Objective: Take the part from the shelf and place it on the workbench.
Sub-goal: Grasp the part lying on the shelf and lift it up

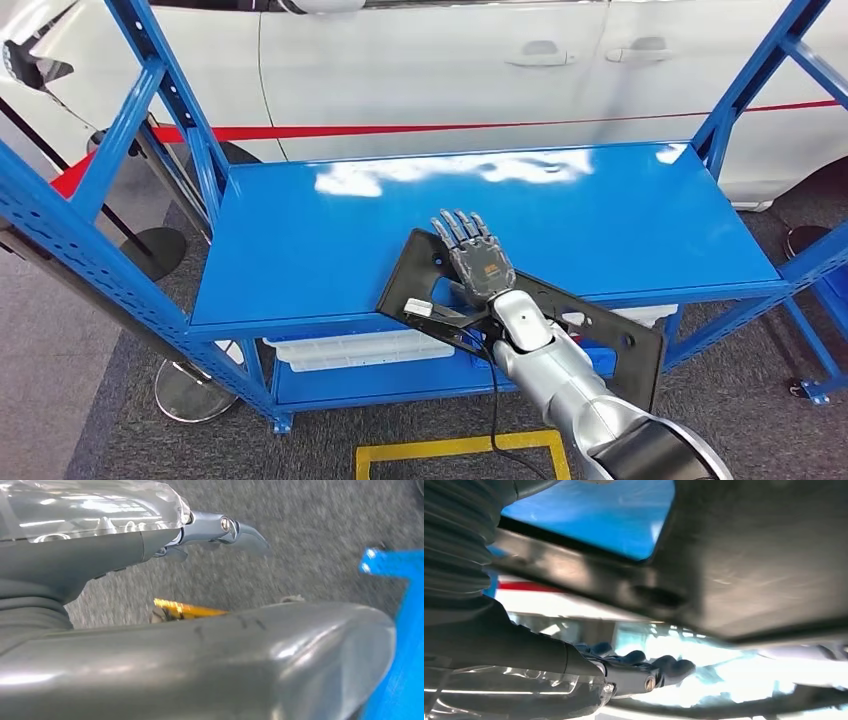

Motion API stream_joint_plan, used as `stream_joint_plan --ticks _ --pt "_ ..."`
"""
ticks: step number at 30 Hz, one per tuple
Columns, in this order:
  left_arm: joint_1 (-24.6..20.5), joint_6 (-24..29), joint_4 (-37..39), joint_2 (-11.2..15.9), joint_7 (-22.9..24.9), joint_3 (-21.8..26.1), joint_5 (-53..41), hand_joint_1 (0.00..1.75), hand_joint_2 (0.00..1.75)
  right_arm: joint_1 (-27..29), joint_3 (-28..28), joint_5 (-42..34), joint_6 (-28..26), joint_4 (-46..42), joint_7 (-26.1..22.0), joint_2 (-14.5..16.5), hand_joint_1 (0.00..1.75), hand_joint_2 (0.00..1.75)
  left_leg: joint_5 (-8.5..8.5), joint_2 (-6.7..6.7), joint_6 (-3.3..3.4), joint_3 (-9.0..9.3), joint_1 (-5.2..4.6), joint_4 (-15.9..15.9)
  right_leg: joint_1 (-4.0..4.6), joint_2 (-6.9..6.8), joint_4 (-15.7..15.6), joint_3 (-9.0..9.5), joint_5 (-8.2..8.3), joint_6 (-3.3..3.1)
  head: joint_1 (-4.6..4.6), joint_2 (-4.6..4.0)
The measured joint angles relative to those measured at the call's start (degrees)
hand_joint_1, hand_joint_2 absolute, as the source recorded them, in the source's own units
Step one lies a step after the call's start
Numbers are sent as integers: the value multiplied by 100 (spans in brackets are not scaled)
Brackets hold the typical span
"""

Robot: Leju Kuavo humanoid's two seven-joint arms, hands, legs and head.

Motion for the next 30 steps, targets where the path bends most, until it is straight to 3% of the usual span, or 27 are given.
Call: stream_joint_plan --ticks 3,4,5,6,8,9,10,13,15,18,19,20,21,23,25,27,30 --pt "-19 -1 1 19 5 8 -77 0 0 146 -114 -255 -12 -195 -170 -90 0 175 -522 25 -108 -490 84 945 -37 0 -26 38 -13 2 -3 0" --pt "-21 3 1 25 9 9 -101 0 0 223 -153 -344 -17 -290 -229 -105 0 175 -604 35 -143 -633 120 1175 -50 4 -22 38 -22 12 -4 0" --pt "-22 9 1 31 13 10 -126 0 0 295 -189 -427 -22 -387 -281 -121 0 175 -573 44 -184 -691 155 1226 -68 10 -14 40 -32 30 -4 0" --pt "-25 15 0 38 15 11 -146 0 0 360 -220 -501 -23 -483 -326 -134 0 175 -426 53 -228 -646 190 1064 -91 17 1 44 -44 57 -4 0" --pt "-37 24 -1 50 16 11 -178 0 0 451 -266 -583 -24 -645 -366 -156 0 175 0 60 -315 -349 253 326 -135 32 60 45 -80 132 -4 0" --pt "-49 26 -1 53 20 11 -192 0 0 490 -286 -602 -24 -713 -372 -165 0 175 83 60 -310 -230 264 9 -144 40 98 30 -94 177 -4 0" --pt "-61 30 0 54 30 10 -205 0 0 525 -306 -613 -25 -777 -373 -171 42 175 134 61 -281 -158 265 -184 -143 47 128 8 -107 223 -4 0" --pt "-86 60 1 53 72 10 -249 0 0 618 -363 -661 46 -924 -361 -196 173 175 198 62 -94 -151 246 -246 -134 66 145 -31 -105 345 -4 0" --pt "-109 98 1 54 100 10 -279 0 0 670 -412 -755 199 -987 -338 -227 175 175 260 67 0 -159 250 -266 -156 57 312 -105 -231 401 -3 0" --pt "-123 128 1 56 136 10 -317 0 0 732 -497 -909 365 -1055 -322 -257 175 175 290 75 57 -189 230 -276 -168 34 1332 -583 -772 449 -2 0" --pt "-122 128 1 57 144 11 -327 0 0 770 -517 -942 379 -1071 -320 -267 175 175 290 75 61 -195 218 -275 -168 34 1645 -734 -875 455 -2 0" --pt "-120 127 1 57 151 11 -333 0 0 811 -531 -965 385 -1094 -321 -280 175 175 290 74 64 -197 209 -275 -166 34 1781 -799 -873 449 -2 0" --pt "-120 125 1 57 157 12 -335 0 0 842 -544 -988 391 -1118 -321 -290 175 175 289 70 65 -194 201 -275 -161 34 1694 -755 -769 432 -2 0" --pt "-124 119 1 53 162 11 -338 0 0 867 -578 -1031 407 -1183 -320 -305 175 175 286 64 61 -182 189 -275 -128 35 981 -393 -398 350 -2 0" --pt "-128 110 1 43 167 11 -338 0 0 870 -614 -1079 443 -1254 -321 -311 175 175 275 61 29 -188 170 -270 -71 19 326 -71 -191 268 -2 0" --pt "-123 105 1 38 172 15 -334 0 0 884 -636 -1134 484 -1311 -337 -313 175 175 270 62 -32 -193 168 -279 -33 4 163 -7 -183 237 -2 0" --pt "-113 116 1 40 173 21 -319 0 0 907 -649 -1194 521 -1379 -361 -310 175 175 180 67 -124 -216 168 -186 -75 -5 59 45 -133 178 -3 0"
